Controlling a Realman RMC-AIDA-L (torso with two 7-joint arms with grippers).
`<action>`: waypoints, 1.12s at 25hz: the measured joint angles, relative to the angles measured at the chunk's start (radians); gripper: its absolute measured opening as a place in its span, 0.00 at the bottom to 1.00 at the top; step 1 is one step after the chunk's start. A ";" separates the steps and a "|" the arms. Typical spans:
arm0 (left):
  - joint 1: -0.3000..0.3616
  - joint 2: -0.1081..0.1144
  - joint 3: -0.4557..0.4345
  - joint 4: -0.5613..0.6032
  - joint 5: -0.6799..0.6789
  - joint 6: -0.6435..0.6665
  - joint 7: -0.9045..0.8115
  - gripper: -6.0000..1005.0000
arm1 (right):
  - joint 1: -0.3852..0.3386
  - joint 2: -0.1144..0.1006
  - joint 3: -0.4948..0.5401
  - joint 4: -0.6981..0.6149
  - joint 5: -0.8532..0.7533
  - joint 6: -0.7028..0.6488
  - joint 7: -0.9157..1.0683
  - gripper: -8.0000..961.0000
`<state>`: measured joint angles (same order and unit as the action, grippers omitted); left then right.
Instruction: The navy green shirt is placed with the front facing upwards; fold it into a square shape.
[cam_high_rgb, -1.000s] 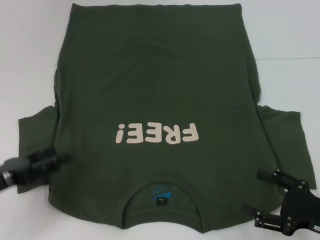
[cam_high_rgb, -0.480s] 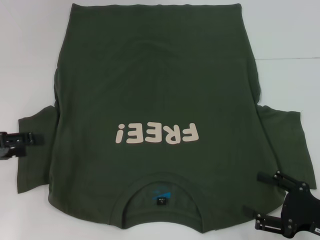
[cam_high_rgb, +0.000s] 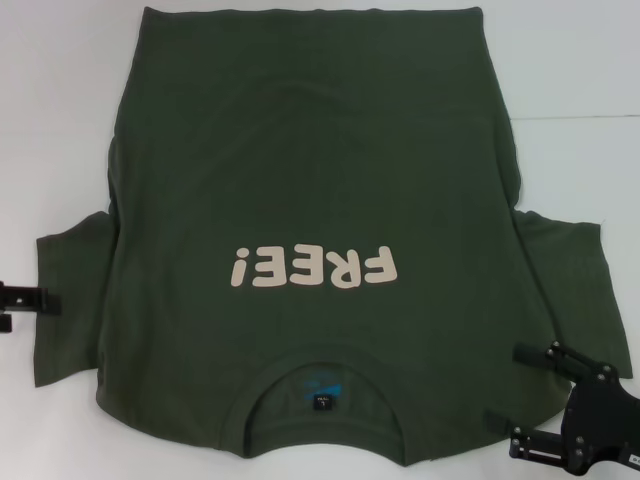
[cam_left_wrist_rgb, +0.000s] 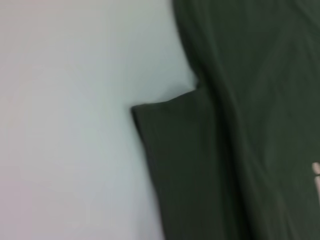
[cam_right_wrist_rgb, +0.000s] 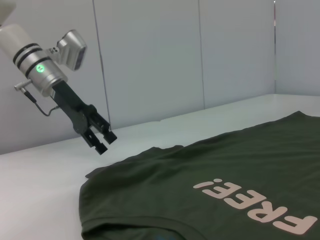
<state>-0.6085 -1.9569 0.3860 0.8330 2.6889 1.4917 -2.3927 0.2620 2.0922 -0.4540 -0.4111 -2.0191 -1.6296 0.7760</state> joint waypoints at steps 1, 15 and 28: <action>0.001 -0.002 0.006 0.000 0.006 -0.008 -0.004 0.87 | 0.002 0.000 0.000 0.000 -0.001 0.000 0.000 0.98; 0.004 -0.015 0.042 -0.008 0.025 -0.033 -0.009 0.87 | 0.006 0.000 0.000 0.000 0.001 0.008 0.002 0.98; -0.001 -0.023 0.063 -0.019 0.031 -0.046 -0.013 0.87 | 0.012 0.000 0.000 0.000 0.002 0.010 0.002 0.98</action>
<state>-0.6097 -1.9796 0.4494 0.8143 2.7198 1.4453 -2.4056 0.2735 2.0923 -0.4540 -0.4111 -2.0171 -1.6199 0.7778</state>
